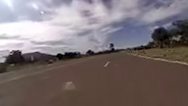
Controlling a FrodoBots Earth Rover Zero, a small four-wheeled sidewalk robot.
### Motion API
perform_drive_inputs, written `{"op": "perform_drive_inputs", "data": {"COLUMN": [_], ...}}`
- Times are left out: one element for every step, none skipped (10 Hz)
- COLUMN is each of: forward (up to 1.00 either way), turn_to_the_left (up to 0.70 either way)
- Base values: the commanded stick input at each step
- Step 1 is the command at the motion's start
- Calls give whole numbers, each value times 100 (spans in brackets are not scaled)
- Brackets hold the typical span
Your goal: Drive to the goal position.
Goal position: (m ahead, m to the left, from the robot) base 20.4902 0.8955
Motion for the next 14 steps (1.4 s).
{"op": "perform_drive_inputs", "data": {"forward": [100,100,100,100,100,100,100,100,100,100,100,100,100,100], "turn_to_the_left": [0,0,-34,-25,-17,0,0,0,-1,-2,-4,-6,0,0]}}
